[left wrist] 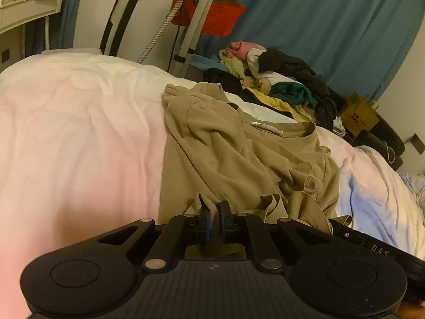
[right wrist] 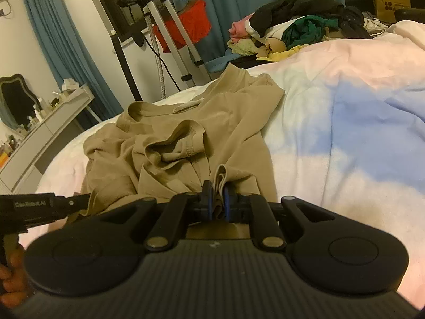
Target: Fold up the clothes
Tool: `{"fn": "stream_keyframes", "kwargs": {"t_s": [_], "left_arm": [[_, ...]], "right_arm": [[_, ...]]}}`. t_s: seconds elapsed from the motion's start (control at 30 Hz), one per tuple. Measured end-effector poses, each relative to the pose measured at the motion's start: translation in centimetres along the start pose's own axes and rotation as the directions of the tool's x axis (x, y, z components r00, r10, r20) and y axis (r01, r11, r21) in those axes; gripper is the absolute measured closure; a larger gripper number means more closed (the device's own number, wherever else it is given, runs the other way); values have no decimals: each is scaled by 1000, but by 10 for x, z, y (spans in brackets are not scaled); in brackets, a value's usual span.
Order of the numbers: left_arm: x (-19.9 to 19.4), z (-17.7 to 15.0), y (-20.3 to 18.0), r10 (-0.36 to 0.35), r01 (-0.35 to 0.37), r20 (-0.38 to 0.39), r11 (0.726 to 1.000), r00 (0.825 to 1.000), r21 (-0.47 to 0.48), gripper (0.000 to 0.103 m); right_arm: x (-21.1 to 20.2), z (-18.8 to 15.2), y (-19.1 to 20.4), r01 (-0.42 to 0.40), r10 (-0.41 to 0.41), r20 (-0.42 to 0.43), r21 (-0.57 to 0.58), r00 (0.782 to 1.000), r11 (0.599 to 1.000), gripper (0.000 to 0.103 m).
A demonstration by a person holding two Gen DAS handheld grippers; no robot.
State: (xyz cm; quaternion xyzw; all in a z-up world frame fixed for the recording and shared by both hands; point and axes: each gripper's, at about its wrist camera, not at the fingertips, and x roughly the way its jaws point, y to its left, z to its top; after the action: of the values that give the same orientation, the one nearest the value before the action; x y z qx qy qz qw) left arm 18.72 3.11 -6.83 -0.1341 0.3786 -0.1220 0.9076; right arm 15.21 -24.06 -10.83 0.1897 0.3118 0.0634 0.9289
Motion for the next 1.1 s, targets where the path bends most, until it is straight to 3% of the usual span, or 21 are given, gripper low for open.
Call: {"fn": "stream_keyframes", "kwargs": {"t_s": [0.1,0.17,0.2,0.23,0.27,0.3,0.33,0.37,0.5,0.67,0.8,0.9,0.97,1.1], "left_arm": [[-15,-3,-11,6,-8,21,999,1000,54,81],[-29,-5,-18,8,-12,39,997,999,82,59],[-38,-6,-20,8,-13,48,996,999,90,57],[-47,-7,-25,9,-16,63,994,998,108,53],[-57,-9,-29,9,-20,79,992,997,128,45],[-67,-12,-34,5,-18,92,989,996,148,41],[-79,-15,-38,-3,-14,103,986,995,164,31],[-89,-18,-42,-10,-10,111,984,994,176,22],[-136,-37,-57,-25,-17,175,972,984,232,4],[-175,-53,-69,-61,-3,218,960,974,282,1],[-182,-67,-60,-136,112,114,974,984,198,1],[-166,-80,-43,-193,195,-44,980,980,44,2],[-147,-90,-29,-248,234,-173,967,953,-98,6],[-104,-110,-4,-289,179,-332,929,898,-325,13]], "right_arm": [[-13,4,4,20,-20,-4,4,1000,1000,87],[-22,6,7,34,-34,-7,7,999,999,84],[-30,7,10,45,-45,2,2,999,999,76],[-39,8,13,50,-49,17,-7,999,999,58],[-51,9,16,41,-41,38,-18,998,999,46],[-65,10,20,30,-28,62,-30,998,999,24],[-80,10,25,18,-14,92,-44,996,999,13],[-94,9,29,17,-10,116,-60,993,998,14],[-147,2,45,38,-15,190,-119,982,992,15],[-187,-13,51,64,-30,248,-130,968,989,15],[-198,-30,43,91,-69,246,-81,967,993,15],[-195,-44,34,118,-112,190,-20,975,993,15],[-191,-52,28,138,-139,144,21,980,990,15],[-177,-65,13,82,-90,36,175,995,981,15]]}}
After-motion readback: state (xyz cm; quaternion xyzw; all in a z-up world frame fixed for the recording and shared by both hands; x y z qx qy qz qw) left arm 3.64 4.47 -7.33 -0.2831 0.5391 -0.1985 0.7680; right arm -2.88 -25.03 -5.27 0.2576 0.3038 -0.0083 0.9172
